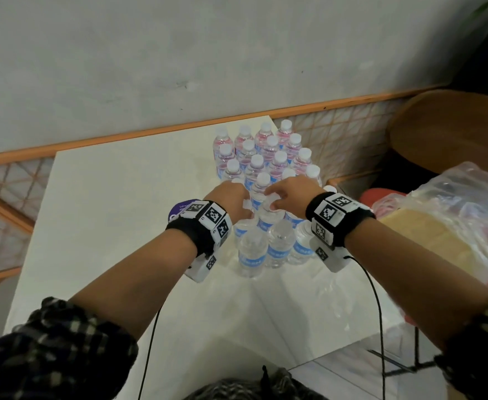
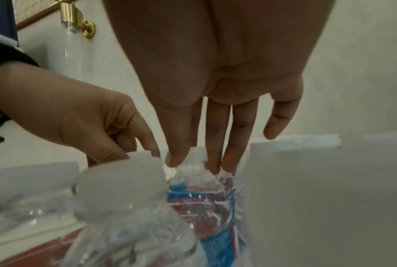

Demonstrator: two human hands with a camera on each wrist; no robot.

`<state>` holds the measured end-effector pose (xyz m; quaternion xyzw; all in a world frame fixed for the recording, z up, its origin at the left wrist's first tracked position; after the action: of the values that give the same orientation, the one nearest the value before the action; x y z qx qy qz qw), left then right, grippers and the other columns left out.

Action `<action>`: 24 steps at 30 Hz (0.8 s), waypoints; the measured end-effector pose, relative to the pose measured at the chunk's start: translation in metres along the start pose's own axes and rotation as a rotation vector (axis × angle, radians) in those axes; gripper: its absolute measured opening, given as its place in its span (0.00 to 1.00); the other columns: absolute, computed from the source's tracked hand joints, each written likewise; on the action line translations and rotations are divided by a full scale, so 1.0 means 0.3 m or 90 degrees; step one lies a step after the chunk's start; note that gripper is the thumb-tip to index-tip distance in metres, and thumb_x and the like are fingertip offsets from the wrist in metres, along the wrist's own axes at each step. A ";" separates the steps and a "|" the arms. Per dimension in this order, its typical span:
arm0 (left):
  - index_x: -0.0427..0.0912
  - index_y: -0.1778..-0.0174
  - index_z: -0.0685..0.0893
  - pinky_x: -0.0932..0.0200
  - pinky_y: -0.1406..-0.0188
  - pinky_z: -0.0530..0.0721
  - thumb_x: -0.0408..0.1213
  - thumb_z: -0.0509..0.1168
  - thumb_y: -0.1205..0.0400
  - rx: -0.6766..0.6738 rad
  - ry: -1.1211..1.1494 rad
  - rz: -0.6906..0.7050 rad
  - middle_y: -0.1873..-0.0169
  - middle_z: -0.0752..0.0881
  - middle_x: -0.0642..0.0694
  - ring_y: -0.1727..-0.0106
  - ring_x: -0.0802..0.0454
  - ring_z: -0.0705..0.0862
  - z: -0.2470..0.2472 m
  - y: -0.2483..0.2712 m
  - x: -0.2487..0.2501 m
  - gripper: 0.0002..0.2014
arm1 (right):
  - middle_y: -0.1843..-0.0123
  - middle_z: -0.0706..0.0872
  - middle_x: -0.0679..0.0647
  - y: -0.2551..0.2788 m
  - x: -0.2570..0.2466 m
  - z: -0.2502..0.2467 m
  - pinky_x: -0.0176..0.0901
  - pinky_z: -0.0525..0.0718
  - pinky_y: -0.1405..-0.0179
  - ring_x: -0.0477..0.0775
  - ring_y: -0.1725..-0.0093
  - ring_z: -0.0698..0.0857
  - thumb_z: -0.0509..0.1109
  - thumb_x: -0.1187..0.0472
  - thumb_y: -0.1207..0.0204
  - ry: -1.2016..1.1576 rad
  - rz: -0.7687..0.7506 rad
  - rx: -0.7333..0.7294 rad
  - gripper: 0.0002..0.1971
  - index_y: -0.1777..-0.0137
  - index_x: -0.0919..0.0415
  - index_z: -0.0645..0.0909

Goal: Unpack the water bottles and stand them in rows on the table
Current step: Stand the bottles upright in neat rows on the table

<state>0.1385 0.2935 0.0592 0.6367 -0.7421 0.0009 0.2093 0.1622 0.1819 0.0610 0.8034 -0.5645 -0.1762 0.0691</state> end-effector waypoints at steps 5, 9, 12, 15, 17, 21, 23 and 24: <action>0.37 0.35 0.81 0.56 0.49 0.78 0.48 0.68 0.20 -0.002 -0.019 0.006 0.42 0.84 0.37 0.52 0.46 0.81 0.005 0.005 0.001 0.22 | 0.29 0.79 0.54 0.017 0.064 -0.059 0.47 0.76 0.32 0.56 0.31 0.77 0.72 0.56 0.25 -0.030 0.052 0.028 0.26 0.26 0.51 0.73; 0.43 0.33 0.78 0.52 0.49 0.79 0.55 0.66 0.21 -0.019 -0.116 -0.005 0.38 0.81 0.41 0.40 0.43 0.80 0.020 0.008 0.002 0.26 | 0.30 0.78 0.57 0.035 0.149 -0.066 0.44 0.75 0.37 0.57 0.33 0.78 0.72 0.60 0.25 -0.011 0.101 0.005 0.25 0.27 0.52 0.75; 0.43 0.37 0.79 0.55 0.59 0.75 0.57 0.65 0.22 0.027 -0.182 0.016 0.44 0.83 0.43 0.46 0.43 0.82 -0.024 -0.004 0.062 0.24 | 0.33 0.81 0.57 0.043 0.171 -0.058 0.45 0.78 0.38 0.57 0.37 0.81 0.72 0.58 0.25 -0.012 0.113 0.015 0.23 0.30 0.51 0.77; 0.43 0.34 0.78 0.51 0.53 0.80 0.48 0.66 0.20 0.044 -0.168 0.082 0.41 0.82 0.40 0.41 0.40 0.82 -0.038 -0.036 0.167 0.21 | 0.36 0.83 0.56 0.048 0.180 -0.053 0.44 0.79 0.40 0.56 0.38 0.81 0.72 0.58 0.25 -0.013 0.115 0.034 0.21 0.31 0.51 0.79; 0.42 0.34 0.79 0.49 0.48 0.82 0.41 0.67 0.20 0.016 -0.162 0.100 0.40 0.83 0.38 0.40 0.38 0.82 -0.021 -0.059 0.212 0.19 | 0.36 0.83 0.57 0.047 0.183 -0.054 0.43 0.78 0.42 0.57 0.37 0.81 0.71 0.58 0.25 -0.016 0.114 0.045 0.21 0.31 0.52 0.79; 0.39 0.34 0.82 0.50 0.45 0.80 0.33 0.67 0.20 -0.030 -0.140 0.107 0.40 0.84 0.36 0.39 0.37 0.82 0.017 -0.099 0.233 0.17 | 0.33 0.81 0.58 0.036 0.184 -0.052 0.39 0.74 0.47 0.57 0.35 0.79 0.71 0.56 0.23 -0.029 0.101 0.057 0.21 0.30 0.54 0.78; 0.39 0.32 0.81 0.51 0.43 0.80 0.34 0.69 0.21 -0.030 -0.125 0.106 0.37 0.84 0.36 0.38 0.38 0.82 0.016 -0.113 0.236 0.20 | 0.33 0.81 0.58 0.033 0.187 -0.053 0.40 0.74 0.47 0.57 0.35 0.79 0.71 0.55 0.24 -0.039 0.098 0.062 0.22 0.30 0.55 0.78; 0.39 0.32 0.81 0.52 0.42 0.79 0.34 0.70 0.22 -0.031 -0.123 0.106 0.37 0.83 0.37 0.37 0.39 0.82 0.014 -0.118 0.238 0.21 | 0.34 0.81 0.58 0.032 0.189 -0.052 0.41 0.76 0.46 0.57 0.35 0.79 0.71 0.55 0.24 -0.047 0.099 0.065 0.22 0.30 0.56 0.78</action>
<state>0.1633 0.2183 0.0681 0.5646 -0.8090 -0.0609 0.1517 0.1765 0.1243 0.0668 0.7526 -0.6357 -0.1706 0.0205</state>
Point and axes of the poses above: each hand's wrist, its own y-axis away from the middle knuckle, its own z-axis out of the palm, x = y × z, the point moved 10 cm from there along -y, towards the middle knuckle
